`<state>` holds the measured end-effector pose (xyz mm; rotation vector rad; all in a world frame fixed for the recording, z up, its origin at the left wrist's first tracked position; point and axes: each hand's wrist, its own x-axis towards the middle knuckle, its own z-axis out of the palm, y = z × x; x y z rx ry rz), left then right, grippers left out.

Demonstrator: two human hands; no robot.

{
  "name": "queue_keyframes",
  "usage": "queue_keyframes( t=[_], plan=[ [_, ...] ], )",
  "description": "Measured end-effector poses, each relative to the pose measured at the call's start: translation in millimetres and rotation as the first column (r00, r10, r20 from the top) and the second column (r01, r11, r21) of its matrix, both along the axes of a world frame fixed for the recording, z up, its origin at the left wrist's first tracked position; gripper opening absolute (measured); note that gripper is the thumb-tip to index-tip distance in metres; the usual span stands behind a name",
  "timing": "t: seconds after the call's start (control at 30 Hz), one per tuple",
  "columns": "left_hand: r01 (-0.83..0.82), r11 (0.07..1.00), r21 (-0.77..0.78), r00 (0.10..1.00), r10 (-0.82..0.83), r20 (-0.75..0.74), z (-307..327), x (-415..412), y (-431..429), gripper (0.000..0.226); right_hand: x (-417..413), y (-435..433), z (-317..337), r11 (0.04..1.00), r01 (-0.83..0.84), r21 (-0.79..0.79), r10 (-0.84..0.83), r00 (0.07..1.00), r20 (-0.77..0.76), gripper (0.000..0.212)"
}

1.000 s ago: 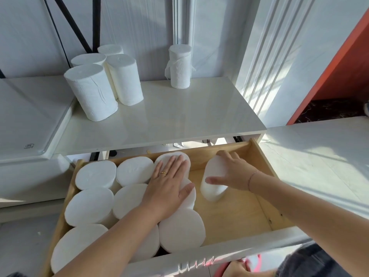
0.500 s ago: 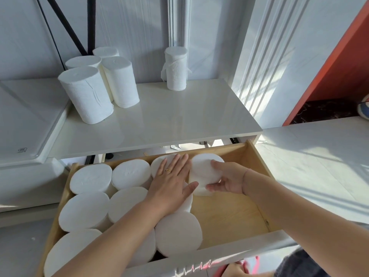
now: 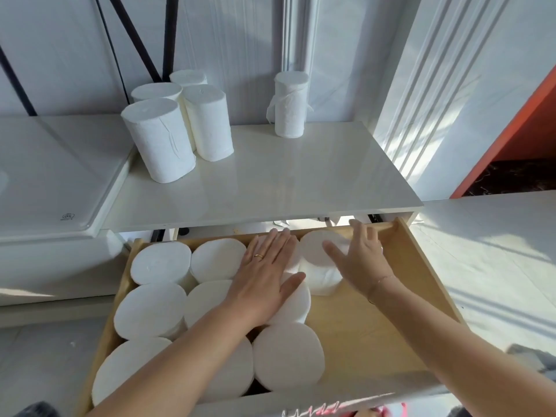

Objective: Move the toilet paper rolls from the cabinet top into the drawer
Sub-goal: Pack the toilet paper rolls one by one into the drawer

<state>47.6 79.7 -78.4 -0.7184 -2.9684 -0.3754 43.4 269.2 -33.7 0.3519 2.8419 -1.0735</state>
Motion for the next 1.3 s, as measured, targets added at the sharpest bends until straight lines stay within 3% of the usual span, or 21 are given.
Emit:
queue_keyframes(
  t=[0.07,0.17,0.37,0.6,0.87,1.3],
  plan=[
    [-0.063,0.998,-0.005,0.997,0.063,-0.051,5,-2,-19,0.07,-4,-17,14,0.998,-0.066,-0.018,0.059,0.961,-0.269,0.069],
    [-0.186,0.982,-0.026,0.979,0.183,-0.087,12,-8,-52,0.071,-24,-60,29,0.979,-0.197,-0.054,0.157,0.894,-0.419,0.073],
    [-0.379,0.923,-0.057,0.922,0.372,-0.106,21,-24,-111,0.075,-88,-161,34,0.897,-0.394,-0.2,0.302,0.877,-0.374,0.095],
    [-0.445,0.895,-0.031,0.889,0.438,-0.132,3,-26,-135,0.067,-151,-243,36,0.82,-0.399,-0.411,0.246,0.893,-0.376,0.108],
    [-0.445,0.896,0.012,0.888,0.443,-0.125,-6,-30,-135,0.071,-190,-283,38,0.792,-0.401,-0.46,0.177,0.872,-0.456,0.121],
    [-0.444,0.896,0.002,0.885,0.439,-0.152,-8,-29,-136,0.07,-167,-248,39,0.74,-0.462,-0.489,0.237,0.859,-0.454,0.101]
  ],
)
